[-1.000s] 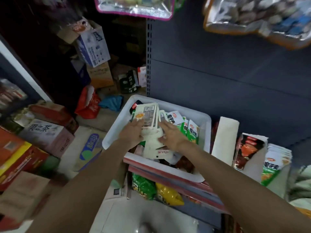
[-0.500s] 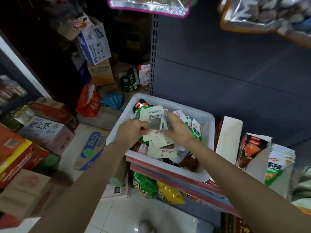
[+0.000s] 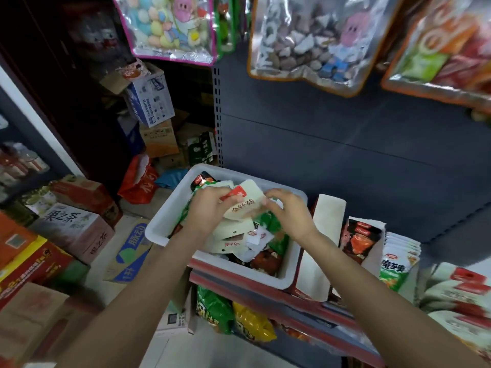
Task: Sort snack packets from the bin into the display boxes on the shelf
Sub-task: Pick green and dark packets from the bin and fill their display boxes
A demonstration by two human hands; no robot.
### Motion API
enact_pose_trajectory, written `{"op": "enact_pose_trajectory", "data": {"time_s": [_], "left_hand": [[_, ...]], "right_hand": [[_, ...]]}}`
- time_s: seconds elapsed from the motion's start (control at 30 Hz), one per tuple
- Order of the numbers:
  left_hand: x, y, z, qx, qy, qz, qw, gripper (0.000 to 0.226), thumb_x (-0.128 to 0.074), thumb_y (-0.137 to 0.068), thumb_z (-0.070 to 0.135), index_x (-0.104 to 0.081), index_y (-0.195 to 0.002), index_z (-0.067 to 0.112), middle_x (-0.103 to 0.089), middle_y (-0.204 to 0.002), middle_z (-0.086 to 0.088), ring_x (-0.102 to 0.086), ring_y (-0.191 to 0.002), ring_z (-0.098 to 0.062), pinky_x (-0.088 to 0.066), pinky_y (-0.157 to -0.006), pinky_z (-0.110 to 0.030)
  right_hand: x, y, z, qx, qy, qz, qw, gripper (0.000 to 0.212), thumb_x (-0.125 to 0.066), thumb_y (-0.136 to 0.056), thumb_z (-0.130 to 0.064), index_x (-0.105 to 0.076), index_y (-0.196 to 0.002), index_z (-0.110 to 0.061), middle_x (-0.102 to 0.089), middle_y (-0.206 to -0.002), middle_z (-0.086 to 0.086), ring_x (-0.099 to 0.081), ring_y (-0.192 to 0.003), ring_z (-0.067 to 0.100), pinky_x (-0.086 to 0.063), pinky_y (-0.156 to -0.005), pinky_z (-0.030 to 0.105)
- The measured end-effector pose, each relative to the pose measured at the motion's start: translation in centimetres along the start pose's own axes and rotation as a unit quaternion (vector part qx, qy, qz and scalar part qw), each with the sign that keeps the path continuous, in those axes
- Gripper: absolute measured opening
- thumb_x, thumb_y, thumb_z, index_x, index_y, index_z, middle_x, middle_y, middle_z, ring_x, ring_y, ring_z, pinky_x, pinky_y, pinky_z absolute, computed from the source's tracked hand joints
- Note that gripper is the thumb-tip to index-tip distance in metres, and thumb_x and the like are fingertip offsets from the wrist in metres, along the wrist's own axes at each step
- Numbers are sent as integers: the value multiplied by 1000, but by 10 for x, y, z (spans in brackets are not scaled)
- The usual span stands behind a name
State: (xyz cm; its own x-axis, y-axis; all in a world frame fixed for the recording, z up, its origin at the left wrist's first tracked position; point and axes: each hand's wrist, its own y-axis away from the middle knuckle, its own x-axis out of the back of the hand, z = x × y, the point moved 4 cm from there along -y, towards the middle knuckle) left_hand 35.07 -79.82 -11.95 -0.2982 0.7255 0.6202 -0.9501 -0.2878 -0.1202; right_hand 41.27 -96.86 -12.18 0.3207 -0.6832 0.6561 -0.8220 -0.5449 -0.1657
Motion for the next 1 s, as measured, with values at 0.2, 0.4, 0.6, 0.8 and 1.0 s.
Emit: {"op": "enact_pose_trajectory", "data": {"time_s": [0.2,0.4,0.6,0.8,1.0], "left_hand": [[-56,7,83,-12,122,-10,992,24,-69,-84,27,-72,-84,3,-71,-81,-15,-67,-75,-25,-51,-71,-46],[-144,21,164,-43,202,-61,977,7,-73,-81,17,-67,-78,16,-68,-73,2,-57,-63,3,-45,-63,-18],[-247,49,203,4,200,-111,973,45,-69,-85,25,-50,-122,10,-62,-105,1,-61,-93,-11,-43,-70,-9],[-307,80,219,-66,59,-248,965,33,-49,-97,17,-54,-129,12,-53,-132,-3,-52,-120,-17,-37,-94,-18],[-320,94,219,-55,17,-292,955,55,-52,-94,18,-32,-145,23,-39,-146,5,-42,-128,-11,-36,-101,-25]], "right_hand": [[86,58,25,-29,-85,16,996,17,-63,-89,-18,-55,-80,-30,-68,-83,-5,-62,-75,1,-44,-62,17],[175,121,79,-71,-8,99,992,16,-62,-87,-8,-58,-76,-18,-62,-70,-2,-58,-66,12,-46,-65,37],[241,188,125,-90,-18,233,968,12,-60,-89,-6,-57,-79,-11,-61,-72,-8,-58,-69,7,-42,-64,26],[274,227,161,-111,-142,286,941,7,-56,-92,-4,-61,-96,-4,-69,-95,1,-67,-91,13,-55,-76,28],[286,242,172,-114,-226,302,919,14,-55,-92,-3,-60,-104,-9,-68,-101,-4,-67,-90,0,-52,-69,15]]}}
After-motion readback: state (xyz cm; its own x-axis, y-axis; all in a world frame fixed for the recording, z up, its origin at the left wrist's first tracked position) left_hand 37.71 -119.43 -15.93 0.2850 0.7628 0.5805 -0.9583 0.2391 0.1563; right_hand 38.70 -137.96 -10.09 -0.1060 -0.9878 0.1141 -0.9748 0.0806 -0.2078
